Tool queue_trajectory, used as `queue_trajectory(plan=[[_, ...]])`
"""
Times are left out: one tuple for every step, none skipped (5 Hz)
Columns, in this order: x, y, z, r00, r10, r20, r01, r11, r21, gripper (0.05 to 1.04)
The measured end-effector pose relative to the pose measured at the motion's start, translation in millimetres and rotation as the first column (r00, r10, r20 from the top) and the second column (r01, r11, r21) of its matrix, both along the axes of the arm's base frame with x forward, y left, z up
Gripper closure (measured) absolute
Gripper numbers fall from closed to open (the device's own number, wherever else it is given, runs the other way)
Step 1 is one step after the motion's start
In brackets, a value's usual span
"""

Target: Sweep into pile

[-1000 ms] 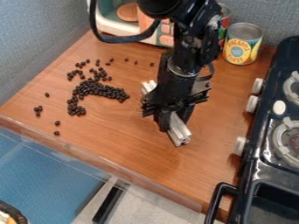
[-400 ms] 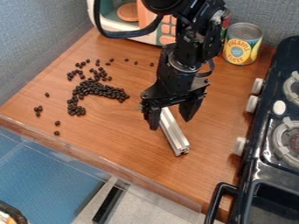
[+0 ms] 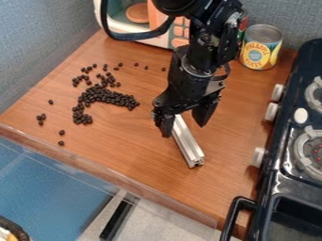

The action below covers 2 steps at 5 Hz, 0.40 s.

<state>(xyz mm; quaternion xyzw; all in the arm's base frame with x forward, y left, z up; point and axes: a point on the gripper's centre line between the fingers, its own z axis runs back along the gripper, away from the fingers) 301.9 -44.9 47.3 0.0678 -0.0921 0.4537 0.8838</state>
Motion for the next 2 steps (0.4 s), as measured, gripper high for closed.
queue_trajectory(plan=[[-7.0,6.4,-4.0,0.998,-0.01,-0.068,0.022,0.983,0.18,0.081],[-6.9,6.3,-3.2,0.998,-0.011,-0.066,0.024,0.982,0.19,0.081]])
